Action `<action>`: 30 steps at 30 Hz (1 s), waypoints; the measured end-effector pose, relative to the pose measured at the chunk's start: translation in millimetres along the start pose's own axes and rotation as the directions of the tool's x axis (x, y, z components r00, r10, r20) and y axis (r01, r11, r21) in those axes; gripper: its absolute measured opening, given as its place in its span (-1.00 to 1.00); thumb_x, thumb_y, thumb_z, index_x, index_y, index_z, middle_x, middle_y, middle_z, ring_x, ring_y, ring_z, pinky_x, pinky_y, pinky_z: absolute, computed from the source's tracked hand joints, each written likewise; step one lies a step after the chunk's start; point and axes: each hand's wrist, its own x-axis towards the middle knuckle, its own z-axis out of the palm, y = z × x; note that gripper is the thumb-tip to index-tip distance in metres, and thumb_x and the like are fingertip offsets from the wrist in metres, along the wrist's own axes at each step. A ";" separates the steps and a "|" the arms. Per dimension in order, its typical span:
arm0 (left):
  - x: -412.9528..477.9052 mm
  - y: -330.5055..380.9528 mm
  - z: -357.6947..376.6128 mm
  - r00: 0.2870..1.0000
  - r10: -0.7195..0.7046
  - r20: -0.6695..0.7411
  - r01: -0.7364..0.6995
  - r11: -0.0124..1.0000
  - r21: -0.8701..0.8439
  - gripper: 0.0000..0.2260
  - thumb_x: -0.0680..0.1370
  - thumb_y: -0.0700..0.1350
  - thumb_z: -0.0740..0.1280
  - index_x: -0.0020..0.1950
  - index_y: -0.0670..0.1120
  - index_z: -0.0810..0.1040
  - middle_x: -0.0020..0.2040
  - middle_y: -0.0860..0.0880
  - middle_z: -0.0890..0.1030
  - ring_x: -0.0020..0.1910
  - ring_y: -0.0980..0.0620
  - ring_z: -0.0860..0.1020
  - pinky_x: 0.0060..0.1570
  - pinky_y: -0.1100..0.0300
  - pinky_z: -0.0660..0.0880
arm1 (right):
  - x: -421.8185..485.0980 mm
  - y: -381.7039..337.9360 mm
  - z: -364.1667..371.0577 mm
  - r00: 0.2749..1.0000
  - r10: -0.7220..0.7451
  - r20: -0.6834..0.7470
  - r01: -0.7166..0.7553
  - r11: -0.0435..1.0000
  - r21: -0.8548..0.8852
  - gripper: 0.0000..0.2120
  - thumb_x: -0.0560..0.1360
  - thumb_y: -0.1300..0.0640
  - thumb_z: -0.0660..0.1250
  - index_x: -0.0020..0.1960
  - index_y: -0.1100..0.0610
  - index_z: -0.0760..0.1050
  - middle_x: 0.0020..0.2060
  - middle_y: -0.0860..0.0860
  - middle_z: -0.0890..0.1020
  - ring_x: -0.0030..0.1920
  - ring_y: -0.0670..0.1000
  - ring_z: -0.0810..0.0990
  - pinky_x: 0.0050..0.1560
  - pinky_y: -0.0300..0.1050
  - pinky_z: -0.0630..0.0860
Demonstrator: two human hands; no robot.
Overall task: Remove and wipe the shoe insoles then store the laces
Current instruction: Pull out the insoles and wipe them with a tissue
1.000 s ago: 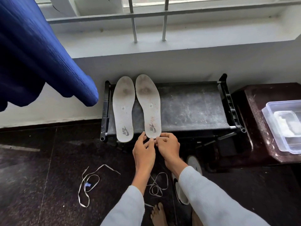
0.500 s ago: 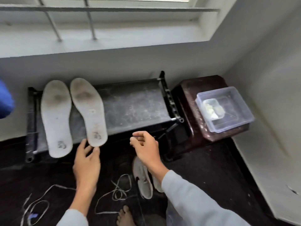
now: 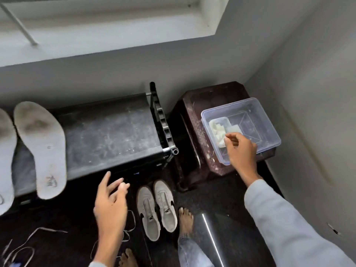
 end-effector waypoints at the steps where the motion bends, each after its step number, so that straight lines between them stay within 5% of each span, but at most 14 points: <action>1: -3.8 7.1 17.9 0.999 0.016 0.039 -0.016 1.000 -0.008 -0.56 0.63 -0.17 0.30 0.48 0.11 0.37 0.15 0.08 0.64 0.09 0.10 0.66 0.26 0.00 0.53 | 9.6 4.0 1.3 0.999 -0.040 0.019 0.041 0.998 -0.056 -0.85 0.54 0.18 0.38 0.05 0.20 0.65 -0.08 0.11 0.73 -0.08 0.09 0.68 0.00 -0.18 0.51; 5: -15.7 32.2 86.6 0.989 0.043 0.140 -0.041 0.999 -0.017 -0.57 0.62 -0.18 0.31 0.48 0.07 0.39 0.15 0.06 0.64 0.10 0.14 0.65 0.17 0.14 0.56 | 41.2 11.0 9.6 0.979 -0.169 0.117 0.192 0.954 -0.229 -0.81 0.54 0.20 0.38 0.11 0.22 0.66 -0.01 0.16 0.72 -0.03 0.16 0.67 0.01 -0.06 0.56; 8: -22.7 43.3 118.7 0.984 0.030 0.173 -0.026 0.999 -0.025 -0.59 0.62 -0.20 0.31 0.46 0.06 0.41 0.13 0.05 0.64 0.05 0.19 0.67 0.11 0.23 0.56 | 52.3 15.0 11.8 0.963 -0.209 0.169 0.260 0.884 -0.388 -0.83 0.55 0.16 0.38 0.08 0.21 0.66 -0.05 0.19 0.71 -0.07 0.18 0.68 -0.16 -0.04 0.57; 13: -28.7 48.4 150.0 0.981 0.012 0.194 -0.013 1.000 0.003 -0.61 0.62 -0.19 0.32 0.41 0.11 0.43 0.10 0.07 0.65 0.02 0.18 0.67 -0.01 0.31 0.56 | 61.4 21.1 14.5 0.950 -0.198 0.243 0.301 0.791 -0.532 -0.85 0.59 0.09 0.34 -0.10 0.12 0.62 -0.18 0.10 0.69 -0.17 0.11 0.67 -0.32 -0.18 0.28; 19: -34.4 49.4 162.3 0.974 -0.020 0.227 0.009 0.999 0.048 -0.59 0.62 -0.19 0.31 0.45 0.08 0.40 0.09 0.07 0.65 -0.01 0.22 0.66 -0.09 0.46 0.52 | 59.2 25.2 11.3 0.950 -0.230 0.210 0.306 0.813 -0.495 -0.84 0.55 0.11 0.37 -0.16 0.07 0.69 -0.29 0.05 0.70 -0.30 0.07 0.63 -0.36 -0.23 0.25; 23: -34.1 50.3 169.0 0.966 -0.017 0.257 0.006 0.999 0.045 -0.61 0.62 -0.20 0.31 0.43 0.05 0.42 0.08 0.04 0.66 -0.02 0.22 0.66 -0.06 0.47 0.51 | 60.2 26.7 13.0 0.947 -0.254 0.198 0.320 0.819 -0.477 -0.76 0.57 0.11 0.30 -0.22 0.11 0.64 -0.35 0.03 0.63 -0.40 -0.03 0.41 -0.43 -0.28 0.15; 30: -33.1 59.0 187.1 0.948 0.031 0.317 -0.050 0.997 0.053 -0.77 0.62 -0.17 0.32 0.19 0.12 0.56 0.03 0.09 0.68 0.04 0.18 0.66 0.11 0.27 0.57 | 57.8 20.6 -17.2 0.978 -0.203 0.051 0.209 0.950 -0.233 -0.94 0.49 0.19 0.38 -0.15 0.13 0.62 -0.22 0.01 0.63 -0.31 -0.01 0.52 -0.36 -0.38 0.24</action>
